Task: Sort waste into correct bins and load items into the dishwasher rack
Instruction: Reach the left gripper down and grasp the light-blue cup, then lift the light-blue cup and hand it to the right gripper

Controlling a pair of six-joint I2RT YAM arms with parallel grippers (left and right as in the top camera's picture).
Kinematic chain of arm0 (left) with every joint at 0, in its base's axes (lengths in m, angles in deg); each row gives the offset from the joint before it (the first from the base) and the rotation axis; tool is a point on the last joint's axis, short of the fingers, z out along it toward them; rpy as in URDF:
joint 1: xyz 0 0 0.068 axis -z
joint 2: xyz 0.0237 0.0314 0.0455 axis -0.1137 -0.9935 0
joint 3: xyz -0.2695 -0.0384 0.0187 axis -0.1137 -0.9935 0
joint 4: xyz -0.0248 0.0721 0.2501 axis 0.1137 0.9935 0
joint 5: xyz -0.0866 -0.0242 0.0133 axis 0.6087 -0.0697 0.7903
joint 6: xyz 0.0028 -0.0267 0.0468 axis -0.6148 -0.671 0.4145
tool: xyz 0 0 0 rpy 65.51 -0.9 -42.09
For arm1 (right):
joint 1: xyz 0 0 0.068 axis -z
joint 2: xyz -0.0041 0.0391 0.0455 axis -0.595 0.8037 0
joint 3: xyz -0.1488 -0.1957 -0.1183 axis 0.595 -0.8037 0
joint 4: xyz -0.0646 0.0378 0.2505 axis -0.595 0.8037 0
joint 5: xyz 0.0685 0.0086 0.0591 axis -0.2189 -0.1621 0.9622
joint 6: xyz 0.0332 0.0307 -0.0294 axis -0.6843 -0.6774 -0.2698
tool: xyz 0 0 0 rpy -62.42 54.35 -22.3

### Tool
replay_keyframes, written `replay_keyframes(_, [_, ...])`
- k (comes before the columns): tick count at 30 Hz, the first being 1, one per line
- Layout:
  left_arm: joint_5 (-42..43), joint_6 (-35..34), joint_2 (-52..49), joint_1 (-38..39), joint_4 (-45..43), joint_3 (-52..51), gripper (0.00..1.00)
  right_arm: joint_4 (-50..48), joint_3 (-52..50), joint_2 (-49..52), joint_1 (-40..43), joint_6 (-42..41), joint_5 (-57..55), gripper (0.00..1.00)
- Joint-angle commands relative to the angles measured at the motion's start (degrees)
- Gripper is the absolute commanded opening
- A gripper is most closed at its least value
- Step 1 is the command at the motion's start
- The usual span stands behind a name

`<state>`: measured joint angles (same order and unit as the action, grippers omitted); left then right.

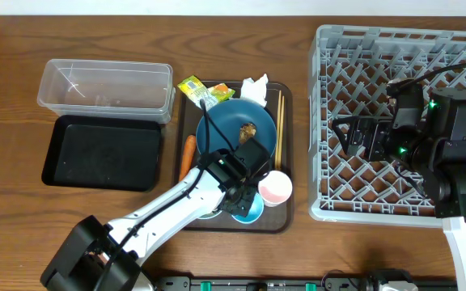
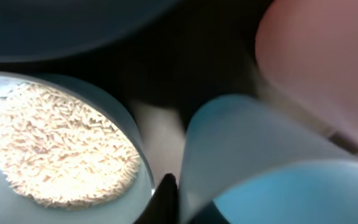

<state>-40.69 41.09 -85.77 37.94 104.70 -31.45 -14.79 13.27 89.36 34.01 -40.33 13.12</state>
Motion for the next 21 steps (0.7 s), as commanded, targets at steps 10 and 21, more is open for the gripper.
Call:
replay_keyframes(10, [0.7, -0.2, 5.7, -0.2, 2.5, 2.6, 0.06, -0.3, 1.0, -0.2, -0.4, -0.8, 0.0, 0.99])
replay_keyframes(21, [14.3, 0.1, 21.7, -13.5, 6.8, 8.3, 0.06, -1.2, 1.0, -0.2, -0.4, -3.2, 0.7, 0.99])
